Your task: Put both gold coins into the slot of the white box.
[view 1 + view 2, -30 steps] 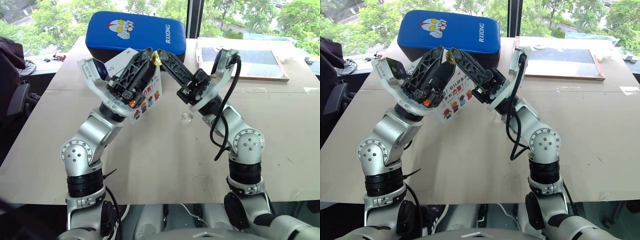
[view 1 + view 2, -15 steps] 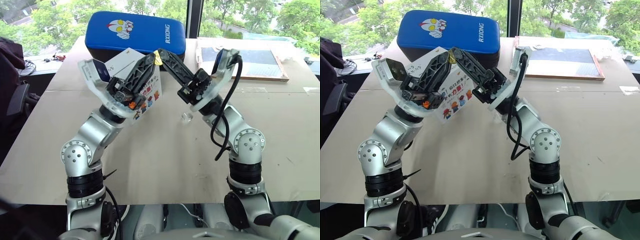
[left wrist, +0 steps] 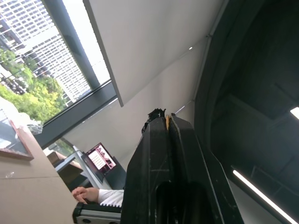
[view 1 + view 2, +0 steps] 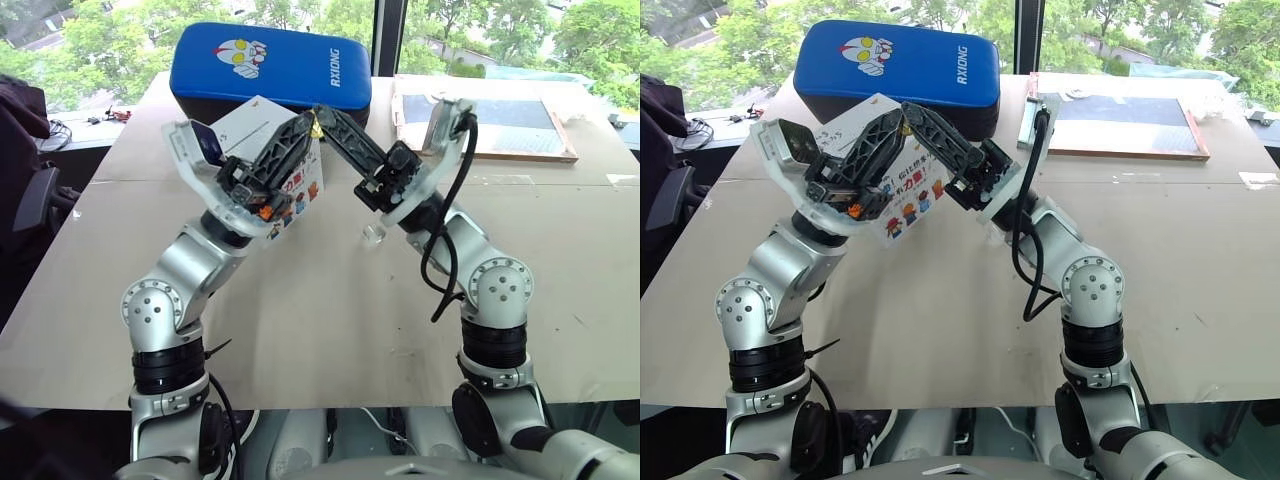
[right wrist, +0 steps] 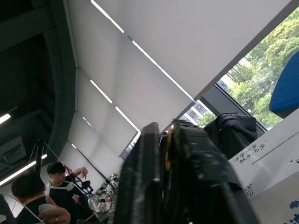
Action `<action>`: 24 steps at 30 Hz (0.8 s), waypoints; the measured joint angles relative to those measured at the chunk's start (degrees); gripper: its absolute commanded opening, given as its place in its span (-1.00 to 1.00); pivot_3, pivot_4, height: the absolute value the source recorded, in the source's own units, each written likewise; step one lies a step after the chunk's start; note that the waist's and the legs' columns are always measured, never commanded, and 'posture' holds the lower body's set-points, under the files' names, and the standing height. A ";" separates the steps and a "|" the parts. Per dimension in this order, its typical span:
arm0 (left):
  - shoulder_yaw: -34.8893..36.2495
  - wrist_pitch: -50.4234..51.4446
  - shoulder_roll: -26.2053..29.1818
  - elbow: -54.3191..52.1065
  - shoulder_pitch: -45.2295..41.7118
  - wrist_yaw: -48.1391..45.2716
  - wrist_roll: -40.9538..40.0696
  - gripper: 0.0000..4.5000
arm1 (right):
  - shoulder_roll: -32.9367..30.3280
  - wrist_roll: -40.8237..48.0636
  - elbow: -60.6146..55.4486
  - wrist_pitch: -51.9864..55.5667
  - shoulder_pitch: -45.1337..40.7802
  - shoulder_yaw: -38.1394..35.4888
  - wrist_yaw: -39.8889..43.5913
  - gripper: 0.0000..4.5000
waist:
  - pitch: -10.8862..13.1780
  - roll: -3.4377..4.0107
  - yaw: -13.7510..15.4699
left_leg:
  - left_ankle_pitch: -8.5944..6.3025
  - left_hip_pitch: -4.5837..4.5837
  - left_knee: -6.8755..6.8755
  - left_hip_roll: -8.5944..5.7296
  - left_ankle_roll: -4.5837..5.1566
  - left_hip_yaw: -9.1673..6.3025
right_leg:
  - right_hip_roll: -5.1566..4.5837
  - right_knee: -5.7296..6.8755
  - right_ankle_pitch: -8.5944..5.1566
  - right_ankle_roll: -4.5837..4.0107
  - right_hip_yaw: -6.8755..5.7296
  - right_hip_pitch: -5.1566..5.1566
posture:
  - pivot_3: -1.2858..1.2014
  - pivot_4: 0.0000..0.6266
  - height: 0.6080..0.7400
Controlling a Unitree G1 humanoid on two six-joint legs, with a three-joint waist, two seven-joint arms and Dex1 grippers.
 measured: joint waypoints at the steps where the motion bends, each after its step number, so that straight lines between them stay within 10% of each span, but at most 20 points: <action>1: -0.04 -0.11 -0.01 0.08 0.00 0.00 0.80 -1.00 | -0.04 -0.12 0.00 0.00 -0.01 0.10 0.26 0.00 | 0.00 0.00 0.00 | 0.00 0.00 0.00 0.00 0.00 0.00 | 0.00 0.00 0.00 0.00 0.00 0.00 | 0.03 -0.52 1.00; 6: -0.15 -1.35 -0.12 1.48 -0.28 -0.01 4.32 -1.00 | 0.02 -2.42 0.19 -0.63 -0.89 0.39 0.98 0.96 | 0.00 0.00 0.01 | 0.00 0.01 -0.01 0.00 0.01 -0.01 | 0.00 0.00 0.00 0.00 -0.01 0.00 | 0.03 -0.52 1.00; 16: 3.73 -0.32 17.45 13.64 -15.69 -7.40 20.01 -1.00 | -12.70 -14.98 -0.21 -2.49 0.60 2.26 9.25 0.96 | 0.04 0.02 -0.08 | 0.01 -0.01 -0.11 -0.06 -0.02 0.08 | 0.05 -0.16 -0.01 0.02 0.01 -0.01 | 0.03 -0.52 1.00; 24: -9.10 -0.17 34.36 27.48 -21.46 -31.41 49.16 -1.00 | -28.55 -33.95 -4.87 -6.44 -1.40 11.41 22.93 0.96 | 0.09 0.08 -0.12 | 0.11 -0.07 -0.35 0.03 -0.20 0.16 | 0.14 -0.19 -0.03 0.03 0.06 -0.24 | 0.03 -0.52 1.00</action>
